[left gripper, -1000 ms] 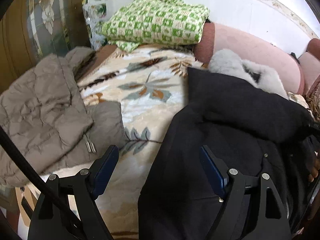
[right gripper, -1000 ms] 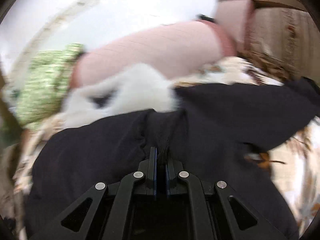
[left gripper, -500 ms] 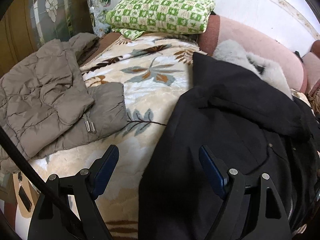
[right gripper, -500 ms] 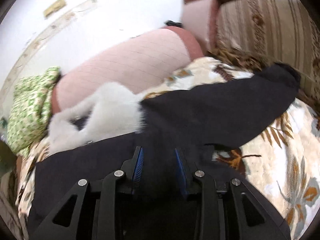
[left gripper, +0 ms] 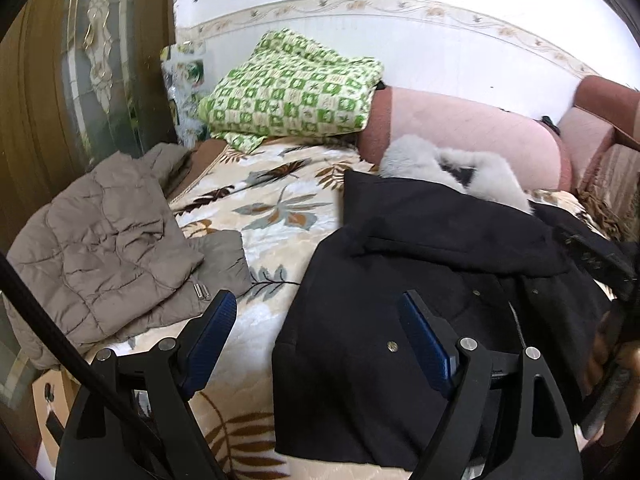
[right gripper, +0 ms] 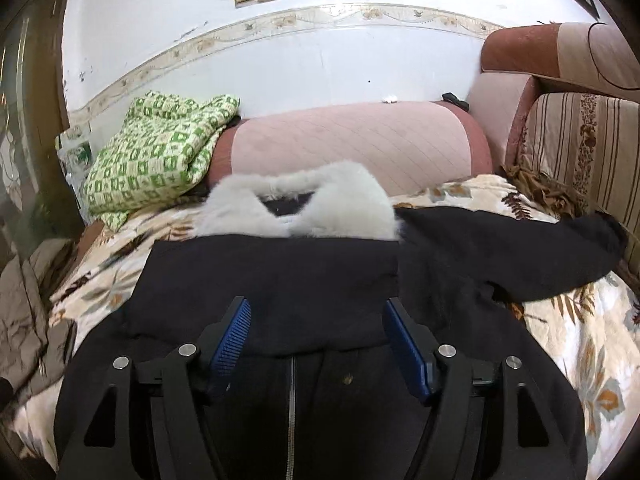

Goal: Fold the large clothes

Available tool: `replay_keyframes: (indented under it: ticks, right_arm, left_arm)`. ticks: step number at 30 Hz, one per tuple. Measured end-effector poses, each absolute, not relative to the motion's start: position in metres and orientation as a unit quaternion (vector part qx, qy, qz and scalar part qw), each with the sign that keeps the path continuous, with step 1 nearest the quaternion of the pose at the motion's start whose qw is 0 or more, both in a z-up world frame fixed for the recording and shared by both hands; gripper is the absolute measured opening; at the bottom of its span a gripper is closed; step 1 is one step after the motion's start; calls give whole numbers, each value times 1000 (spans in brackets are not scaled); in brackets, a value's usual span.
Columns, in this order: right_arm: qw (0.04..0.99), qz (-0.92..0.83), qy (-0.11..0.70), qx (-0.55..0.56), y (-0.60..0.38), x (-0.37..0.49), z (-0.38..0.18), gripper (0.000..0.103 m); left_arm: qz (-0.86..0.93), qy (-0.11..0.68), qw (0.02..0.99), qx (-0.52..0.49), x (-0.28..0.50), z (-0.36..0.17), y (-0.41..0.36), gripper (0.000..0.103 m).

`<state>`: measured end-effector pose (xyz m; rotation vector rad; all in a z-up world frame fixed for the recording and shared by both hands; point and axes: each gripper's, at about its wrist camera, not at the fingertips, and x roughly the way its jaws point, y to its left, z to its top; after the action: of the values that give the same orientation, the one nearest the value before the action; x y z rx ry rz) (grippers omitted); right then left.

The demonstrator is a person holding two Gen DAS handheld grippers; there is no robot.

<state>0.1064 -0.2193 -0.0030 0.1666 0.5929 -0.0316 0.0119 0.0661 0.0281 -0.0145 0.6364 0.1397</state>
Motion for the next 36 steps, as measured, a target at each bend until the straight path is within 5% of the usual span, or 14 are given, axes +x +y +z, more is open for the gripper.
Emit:
replay_keyframes:
  ticks: [16, 20, 36]
  right_arm:
    - [896, 48, 440, 29, -157, 74, -90, 62]
    - [906, 18, 419, -51, -130, 43, -91, 63]
    - [887, 110, 442, 73, -182, -39, -68, 62]
  left_arm:
    - [52, 322, 945, -15, -8, 24, 68, 83]
    - [53, 323, 944, -29, -11, 24, 79, 83]
    - [48, 337, 940, -34, -7, 12, 83, 83]
